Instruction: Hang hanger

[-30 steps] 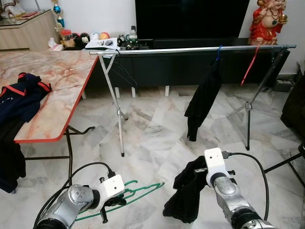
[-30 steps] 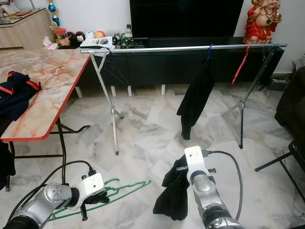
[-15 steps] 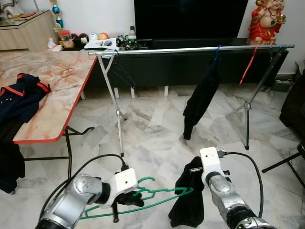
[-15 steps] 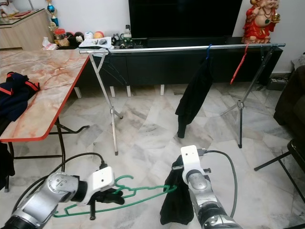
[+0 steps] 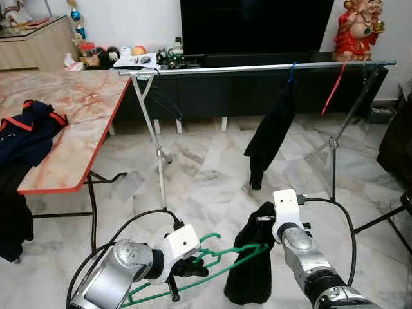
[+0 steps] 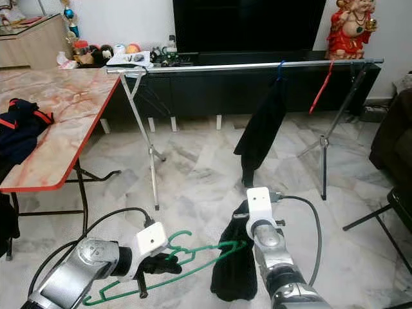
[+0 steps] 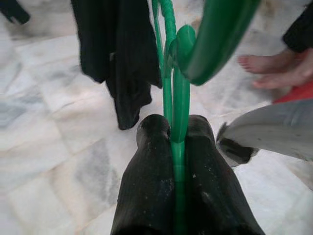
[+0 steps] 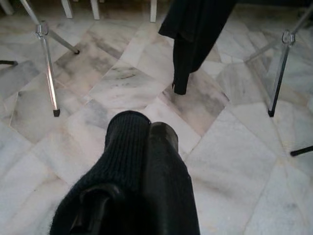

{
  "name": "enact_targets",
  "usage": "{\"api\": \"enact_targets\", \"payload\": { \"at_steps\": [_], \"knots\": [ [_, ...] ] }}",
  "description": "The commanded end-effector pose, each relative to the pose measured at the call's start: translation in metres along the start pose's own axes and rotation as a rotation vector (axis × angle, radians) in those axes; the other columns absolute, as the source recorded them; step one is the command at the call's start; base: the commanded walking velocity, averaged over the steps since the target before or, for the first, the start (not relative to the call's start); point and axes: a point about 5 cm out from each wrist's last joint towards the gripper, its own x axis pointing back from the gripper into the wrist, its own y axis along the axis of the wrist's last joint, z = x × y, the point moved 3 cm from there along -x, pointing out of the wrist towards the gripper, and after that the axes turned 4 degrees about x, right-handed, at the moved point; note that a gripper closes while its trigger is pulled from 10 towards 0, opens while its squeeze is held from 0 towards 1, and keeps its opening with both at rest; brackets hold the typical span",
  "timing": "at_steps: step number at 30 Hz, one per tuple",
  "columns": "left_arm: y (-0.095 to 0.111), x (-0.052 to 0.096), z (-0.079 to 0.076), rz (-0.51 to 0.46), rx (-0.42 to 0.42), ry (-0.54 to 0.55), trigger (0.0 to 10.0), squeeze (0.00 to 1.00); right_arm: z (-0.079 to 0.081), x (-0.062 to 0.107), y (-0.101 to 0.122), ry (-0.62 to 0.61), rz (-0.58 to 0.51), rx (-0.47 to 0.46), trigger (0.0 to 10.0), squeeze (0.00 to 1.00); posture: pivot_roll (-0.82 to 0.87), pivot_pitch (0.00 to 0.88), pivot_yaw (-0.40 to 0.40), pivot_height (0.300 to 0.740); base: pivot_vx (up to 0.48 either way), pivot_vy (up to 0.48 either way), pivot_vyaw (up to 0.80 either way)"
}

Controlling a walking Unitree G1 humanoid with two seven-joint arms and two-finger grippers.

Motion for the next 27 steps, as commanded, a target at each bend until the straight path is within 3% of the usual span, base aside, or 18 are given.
{"api": "enact_targets", "payload": {
  "at_steps": [1, 9, 13, 19, 24, 27],
  "knots": [
    [0.003, 0.003, 0.002, 0.012, -0.008, 0.031, 10.0, 0.00, 0.001, -0.002, 0.018, -0.003, -0.043, -0.024, 10.0, 0.00, 0.12, 0.005, 0.024, 0.740, 0.000, 0.000, 0.00],
    [0.003, -0.001, 0.003, 0.023, 0.042, 0.097, 10.0, 0.00, 0.009, -0.001, 0.010, 0.032, -0.011, -0.100, 10.0, 0.00, 0.12, 0.009, 0.023, 0.740, 0.000, 0.000, 0.00],
    [0.007, -0.002, 0.004, 0.015, 0.055, 0.111, 10.0, 0.00, 0.021, 0.002, -0.003, 0.103, 0.054, -0.210, 10.0, 0.00, 0.12, 0.012, 0.021, 0.740, 0.000, 0.000, 0.00],
    [0.012, -0.002, 0.005, -0.002, 0.077, 0.131, 10.0, 0.00, 0.039, 0.005, -0.006, 0.225, 0.084, -0.242, 10.0, 0.00, 0.12, 0.015, 0.018, 0.740, 0.000, 0.000, 0.00],
    [0.013, -0.003, 0.006, -0.004, 0.088, 0.144, 10.0, 0.00, 0.038, 0.006, -0.006, 0.227, 0.085, -0.280, 10.0, 0.00, 0.12, 0.016, 0.018, 0.740, 0.000, 0.000, 0.00],
    [0.013, -0.003, 0.008, -0.007, 0.106, 0.161, 10.0, 0.00, 0.036, 0.007, 0.001, 0.224, 0.073, -0.354, 10.0, 0.00, 0.11, 0.016, 0.019, 0.740, 0.000, 0.000, 0.00]
  ]
}}
